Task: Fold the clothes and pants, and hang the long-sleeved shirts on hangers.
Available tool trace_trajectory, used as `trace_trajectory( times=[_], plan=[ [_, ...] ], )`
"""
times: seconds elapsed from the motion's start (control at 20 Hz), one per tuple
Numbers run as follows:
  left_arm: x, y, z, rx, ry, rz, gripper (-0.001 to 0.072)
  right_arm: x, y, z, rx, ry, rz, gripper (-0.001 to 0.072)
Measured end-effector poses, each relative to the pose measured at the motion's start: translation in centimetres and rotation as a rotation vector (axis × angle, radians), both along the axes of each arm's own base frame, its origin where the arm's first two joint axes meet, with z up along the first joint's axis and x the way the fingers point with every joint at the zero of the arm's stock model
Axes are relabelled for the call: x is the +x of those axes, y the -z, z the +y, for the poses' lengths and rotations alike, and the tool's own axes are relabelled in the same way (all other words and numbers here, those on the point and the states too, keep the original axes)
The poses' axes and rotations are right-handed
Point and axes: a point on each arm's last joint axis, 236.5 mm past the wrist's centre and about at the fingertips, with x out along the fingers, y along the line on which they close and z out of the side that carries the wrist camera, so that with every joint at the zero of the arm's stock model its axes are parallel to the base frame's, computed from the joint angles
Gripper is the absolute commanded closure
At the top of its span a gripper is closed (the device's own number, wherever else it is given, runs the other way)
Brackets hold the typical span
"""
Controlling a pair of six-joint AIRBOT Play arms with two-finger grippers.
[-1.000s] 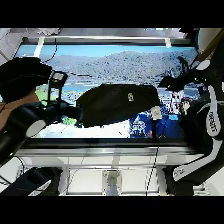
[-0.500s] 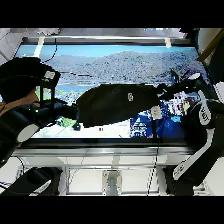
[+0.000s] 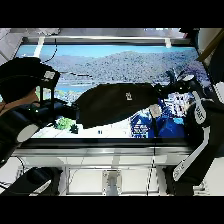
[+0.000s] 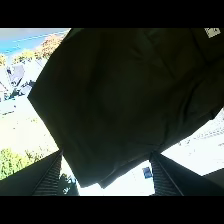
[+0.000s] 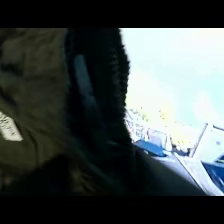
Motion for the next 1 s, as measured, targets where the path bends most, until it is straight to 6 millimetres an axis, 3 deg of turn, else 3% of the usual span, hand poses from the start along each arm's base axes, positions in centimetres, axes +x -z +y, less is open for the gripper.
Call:
trace_trajectory(
  times=[0.15,0.25,0.45,0.55,0.7,0.85,1.0],
  plan=[
    [0.0,0.0,0.0,0.0,0.0,-0.001,0.0104,0.1,-0.2,0.8,0.002,-0.024,-0.006,0.0692],
    [0.0,0.0,0.0,0.0,0.0,-0.001,0.0104,0.8,-1.7,0.7,0.005,-0.045,-0.036,0.0692],
    [0.0,0.0,0.0,0.0,0.0,-0.001,0.0104,3.2,-9.6,-1.5,0.0,-0.049,-0.18,0.0692],
    [0.1,-0.1,-0.1,-0.003,0.001,-0.006,0.0104,4.1,-15.0,-4.5,-0.04,0.006,-0.27,0.0692],
    [0.5,-0.7,-0.5,-0.022,0.008,-0.037,0.0104,2.4,-21.7,-10.5,-0.122,0.111,-0.346,0.0692],
    [1.1,-1.6,-1.0,-0.047,0.016,-0.076,0.0104,-2.4,-26.7,-18.5,-0.232,0.288,-0.364,0.0692],
    [1.4,-2.0,-1.3,-0.06,0.021,-0.098,0.0104,-9.4,-31.3,-26.7,-0.338,0.528,-0.38,0.0693]
  ],
)
